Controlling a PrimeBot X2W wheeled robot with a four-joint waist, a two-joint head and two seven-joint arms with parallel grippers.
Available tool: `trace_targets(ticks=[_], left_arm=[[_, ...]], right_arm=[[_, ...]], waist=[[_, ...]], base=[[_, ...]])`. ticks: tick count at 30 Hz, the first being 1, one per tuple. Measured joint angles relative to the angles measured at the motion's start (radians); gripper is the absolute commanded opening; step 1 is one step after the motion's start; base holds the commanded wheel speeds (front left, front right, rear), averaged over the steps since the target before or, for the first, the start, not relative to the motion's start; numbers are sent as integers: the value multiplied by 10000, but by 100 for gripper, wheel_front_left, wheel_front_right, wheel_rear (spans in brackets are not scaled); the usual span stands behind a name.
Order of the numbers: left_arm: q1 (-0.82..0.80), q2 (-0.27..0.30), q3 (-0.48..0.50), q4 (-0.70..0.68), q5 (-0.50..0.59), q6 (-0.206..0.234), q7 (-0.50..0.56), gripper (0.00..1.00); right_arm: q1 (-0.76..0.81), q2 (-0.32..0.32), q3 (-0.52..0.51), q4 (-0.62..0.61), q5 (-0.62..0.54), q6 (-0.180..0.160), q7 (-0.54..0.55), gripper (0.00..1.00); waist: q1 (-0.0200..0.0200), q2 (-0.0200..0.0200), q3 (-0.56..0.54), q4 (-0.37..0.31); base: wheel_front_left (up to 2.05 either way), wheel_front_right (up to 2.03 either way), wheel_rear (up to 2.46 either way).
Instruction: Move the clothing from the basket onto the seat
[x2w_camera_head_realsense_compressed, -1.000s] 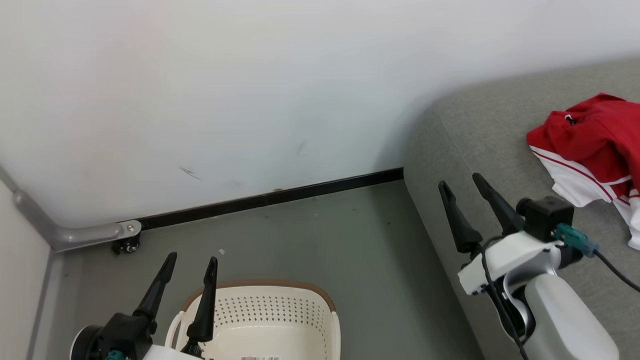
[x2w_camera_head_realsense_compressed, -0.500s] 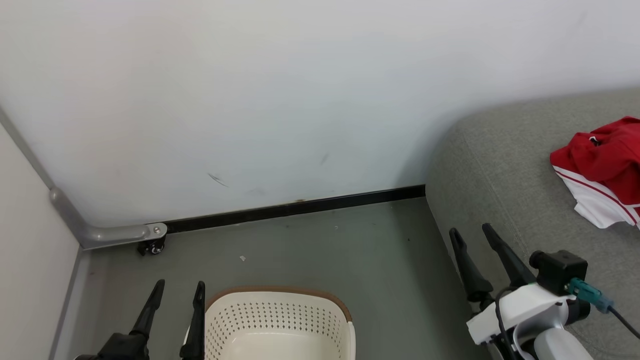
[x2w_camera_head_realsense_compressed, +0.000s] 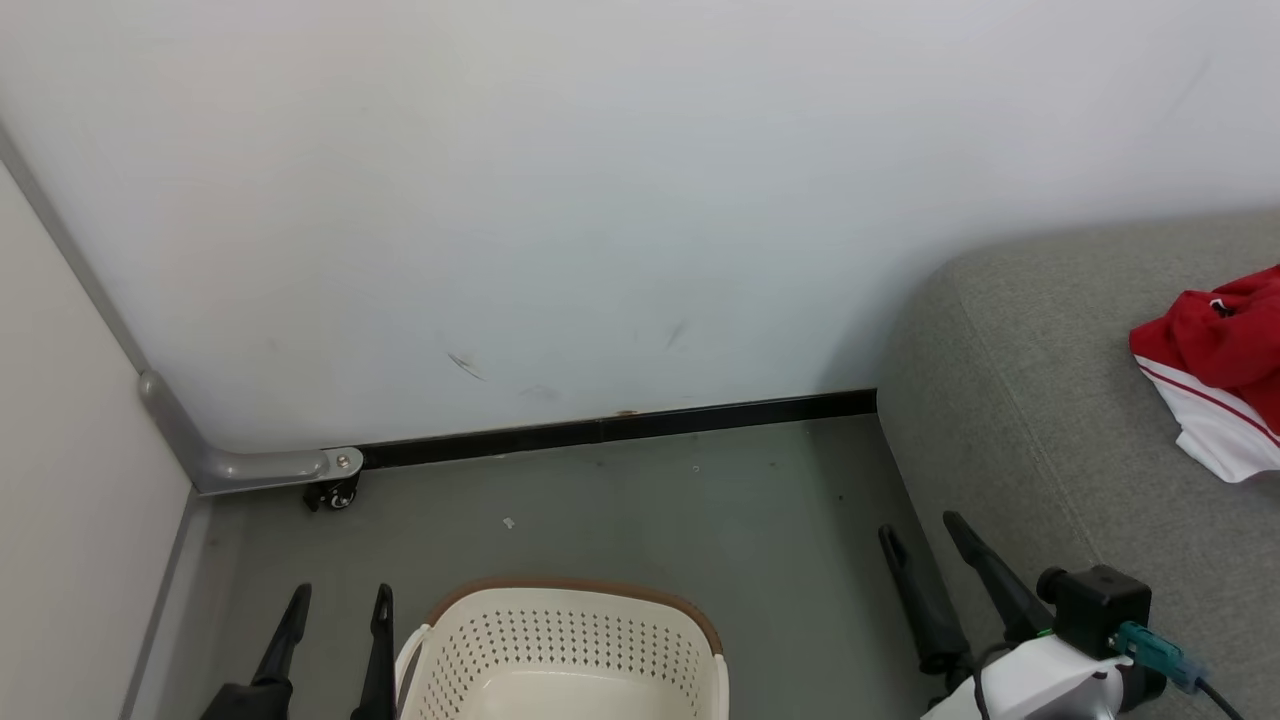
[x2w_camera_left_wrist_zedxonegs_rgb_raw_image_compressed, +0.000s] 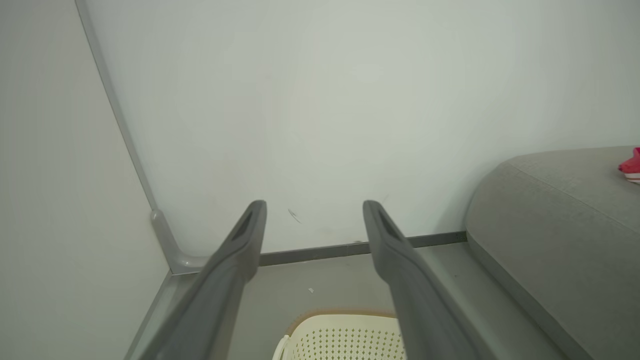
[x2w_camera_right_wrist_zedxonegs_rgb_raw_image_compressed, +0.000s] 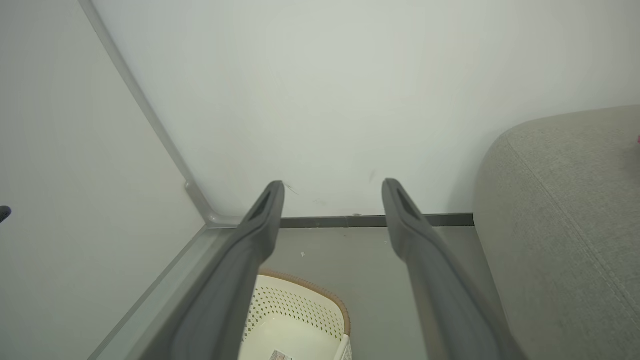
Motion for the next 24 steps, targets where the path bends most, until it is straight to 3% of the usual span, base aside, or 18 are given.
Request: trace_targets(ticks=[24], left_arm=[[204, 8, -372, -125, -380, 119, 0, 100]], right_arm=[[657, 77, 94, -382, -44, 0, 0, 100]], waist=[[0, 0, -145, 143]], base=[[0, 0, 0]])
